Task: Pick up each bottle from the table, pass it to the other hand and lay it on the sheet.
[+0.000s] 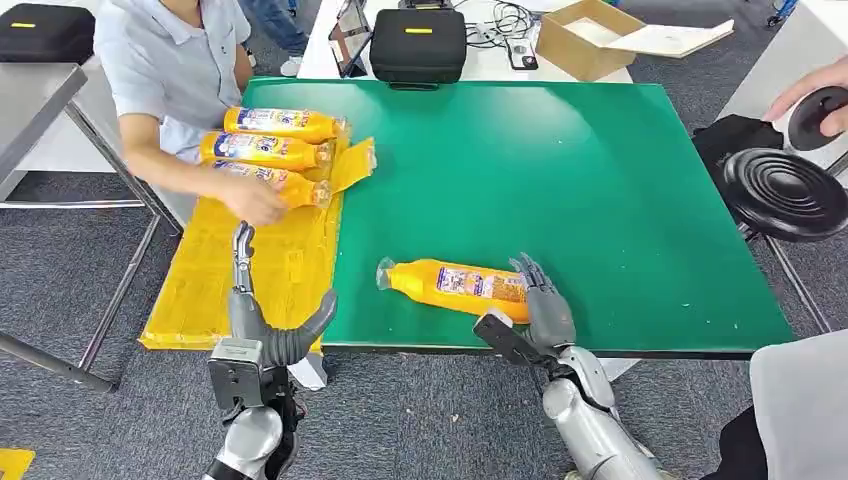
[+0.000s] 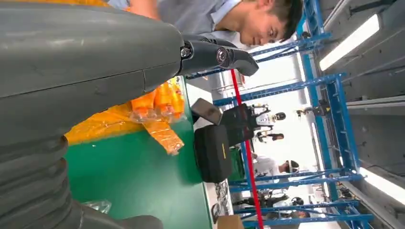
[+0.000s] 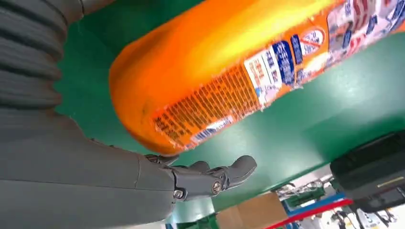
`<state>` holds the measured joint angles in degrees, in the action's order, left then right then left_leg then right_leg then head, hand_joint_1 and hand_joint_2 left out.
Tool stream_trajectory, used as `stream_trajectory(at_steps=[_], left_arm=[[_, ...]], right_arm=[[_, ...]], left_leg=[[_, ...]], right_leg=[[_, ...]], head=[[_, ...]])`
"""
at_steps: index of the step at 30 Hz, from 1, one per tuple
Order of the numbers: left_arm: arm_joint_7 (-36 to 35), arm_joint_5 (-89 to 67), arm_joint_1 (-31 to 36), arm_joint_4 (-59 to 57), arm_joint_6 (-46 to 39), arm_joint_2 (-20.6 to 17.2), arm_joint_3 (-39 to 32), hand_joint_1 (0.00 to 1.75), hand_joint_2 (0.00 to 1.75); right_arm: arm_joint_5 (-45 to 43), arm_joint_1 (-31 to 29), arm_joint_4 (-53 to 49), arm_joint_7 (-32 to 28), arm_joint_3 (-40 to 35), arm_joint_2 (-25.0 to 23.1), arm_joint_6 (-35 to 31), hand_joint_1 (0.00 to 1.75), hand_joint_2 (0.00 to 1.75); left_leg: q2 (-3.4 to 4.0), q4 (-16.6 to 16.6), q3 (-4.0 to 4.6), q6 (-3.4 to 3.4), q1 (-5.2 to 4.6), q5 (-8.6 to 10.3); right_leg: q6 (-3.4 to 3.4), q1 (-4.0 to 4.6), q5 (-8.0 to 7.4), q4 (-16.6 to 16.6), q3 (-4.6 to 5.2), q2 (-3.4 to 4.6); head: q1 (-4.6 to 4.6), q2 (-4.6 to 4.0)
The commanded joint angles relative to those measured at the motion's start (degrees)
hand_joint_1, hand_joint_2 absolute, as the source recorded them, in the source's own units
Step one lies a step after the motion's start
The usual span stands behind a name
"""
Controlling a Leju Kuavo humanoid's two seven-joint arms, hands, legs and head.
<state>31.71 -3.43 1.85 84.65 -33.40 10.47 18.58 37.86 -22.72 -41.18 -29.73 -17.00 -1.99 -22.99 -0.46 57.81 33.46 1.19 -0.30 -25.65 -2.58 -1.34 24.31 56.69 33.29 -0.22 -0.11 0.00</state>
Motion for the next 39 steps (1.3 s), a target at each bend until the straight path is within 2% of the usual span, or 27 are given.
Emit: stream_trajectory(at_steps=[1, 4, 11, 15, 21, 28, 29, 30, 39], left_arm=[[-0.5, 0.4, 2.5, -4.0, 0.5, -1.1, 1.8, 0.00, 1.75], [-0.5, 0.4, 3.4, -4.0, 0.8, -1.0, 2.3, 0.00, 1.75], [-3.6, 2.6, 3.7, -3.6, 4.6, -1.3, 3.3, 0.00, 1.75], [-3.9, 2.9, 3.6, -3.6, 5.0, -1.3, 3.3, 0.00, 1.75], [-6.3, 5.9, 3.9, -4.0, 9.0, -1.3, 2.8, 0.00, 1.75], [-6.8, 6.8, 4.4, -4.1, 10.0, -1.3, 2.3, 0.00, 1.75], [-6.8, 6.8, 4.5, -4.2, 10.0, -1.3, 2.2, 0.00, 1.75], [-6.8, 6.8, 4.6, -4.4, 10.0, -1.3, 2.2, 0.00, 1.75], [-6.8, 6.9, 4.8, -4.9, 10.2, -1.2, 2.0, 0.00, 1.75]], right_arm=[[0.1, -3.7, 7.4, -0.2, 0.1, -1.2, 0.8, 0.00, 1.75], [0.9, -5.0, 9.5, 0.9, -0.8, -1.7, 1.3, 0.00, 1.75], [9.2, -8.7, 14.6, 10.2, -5.3, -0.2, -1.6, 0.00, 1.75], [9.3, -8.8, 14.7, 10.7, -5.2, -0.2, -1.7, 0.00, 1.75], [13.2, -10.1, 17.7, 16.8, -6.6, 0.6, 1.6, 0.00, 1.75], [12.4, -10.9, 18.4, 16.2, -5.8, 0.7, 4.0, 0.00, 1.75], [12.4, -10.7, 18.2, 15.5, -5.9, 0.7, 3.7, 1.45, 1.75], [11.8, -10.6, 18.2, 14.3, -5.5, 0.7, 3.9, 1.75, 1.75], [11.3, -10.2, 18.2, 12.6, -5.1, 0.5, 3.5, 1.75, 1.75]], left_leg=[[0.02, 0.0, -0.09, -0.06, 0.03, -0.01], [0.11, 0.0, -0.15, -0.10, 0.11, -0.04], [0.03, 0.0, -0.09, -0.05, 0.04, 0.00], [0.04, 0.0, -0.11, -0.08, 0.07, -0.01], [0.03, 0.0, -0.21, -0.10, 0.11, -0.03], [-0.05, 0.0, -0.26, -0.06, 0.06, 0.03], [-0.05, 0.0, -0.31, -0.10, 0.12, 0.04], [-0.07, 0.0, -0.31, -0.09, 0.09, 0.05], [-0.05, 0.0, -0.40, -0.07, 0.09, 0.02]], right_leg=[[0.09, 0.04, 0.00, 0.0, -0.09, 0.00], [0.15, 0.12, -0.01, -0.1, -0.17, 0.09], [0.09, 0.04, -0.02, 0.0, -0.09, 0.01], [0.12, 0.07, -0.02, 0.0, -0.13, 0.02], [0.16, 0.12, 0.00, -0.1, -0.24, 0.00], [0.10, 0.06, -0.02, -0.1, -0.27, -0.08], [0.16, 0.13, -0.04, -0.1, -0.34, -0.09], [0.13, 0.10, -0.04, -0.1, -0.34, -0.10], [0.11, 0.09, -0.02, -0.1, -0.43, -0.08]], head=[[0.00, 0.00], [-0.02, 0.00], [0.00, 0.00], [0.00, 0.00], [-0.02, 0.00], [0.00, 0.00], [-0.02, 0.00], [0.00, 0.00], [0.00, 0.00]])
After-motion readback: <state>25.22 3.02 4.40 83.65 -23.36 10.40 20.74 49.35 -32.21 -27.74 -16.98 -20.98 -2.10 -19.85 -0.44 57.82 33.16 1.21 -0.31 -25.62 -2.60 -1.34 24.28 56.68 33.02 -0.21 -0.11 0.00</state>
